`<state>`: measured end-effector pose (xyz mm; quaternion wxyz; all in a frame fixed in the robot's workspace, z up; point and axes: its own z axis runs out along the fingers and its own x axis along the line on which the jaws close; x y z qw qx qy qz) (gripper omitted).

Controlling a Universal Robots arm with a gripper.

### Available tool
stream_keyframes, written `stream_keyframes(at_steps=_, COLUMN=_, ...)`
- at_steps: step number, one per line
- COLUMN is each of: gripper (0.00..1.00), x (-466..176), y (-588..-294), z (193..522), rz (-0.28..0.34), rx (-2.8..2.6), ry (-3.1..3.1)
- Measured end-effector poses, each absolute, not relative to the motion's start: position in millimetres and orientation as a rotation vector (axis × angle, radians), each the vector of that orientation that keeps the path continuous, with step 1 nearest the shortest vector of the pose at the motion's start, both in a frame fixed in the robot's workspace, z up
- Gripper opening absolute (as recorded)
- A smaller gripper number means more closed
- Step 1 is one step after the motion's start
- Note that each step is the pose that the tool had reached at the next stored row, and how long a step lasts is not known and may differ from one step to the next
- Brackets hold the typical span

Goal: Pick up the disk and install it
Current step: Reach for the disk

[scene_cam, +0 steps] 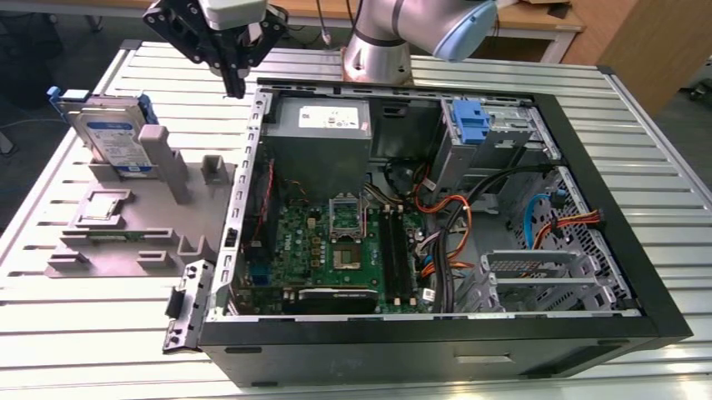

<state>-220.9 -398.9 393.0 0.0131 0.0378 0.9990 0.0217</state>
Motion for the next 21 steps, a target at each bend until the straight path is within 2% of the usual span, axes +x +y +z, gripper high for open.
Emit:
stream_keyframes(at_steps=12, gripper=0.15, x=-225.4, y=-398.6, z=392.9, rz=0.068, rx=0.118, ry=3.113)
stream_keyframes(at_steps=21, gripper=0.15, x=-244.5, y=-386.7, z=392.6, rz=0.068, rx=0.118, ry=3.114)
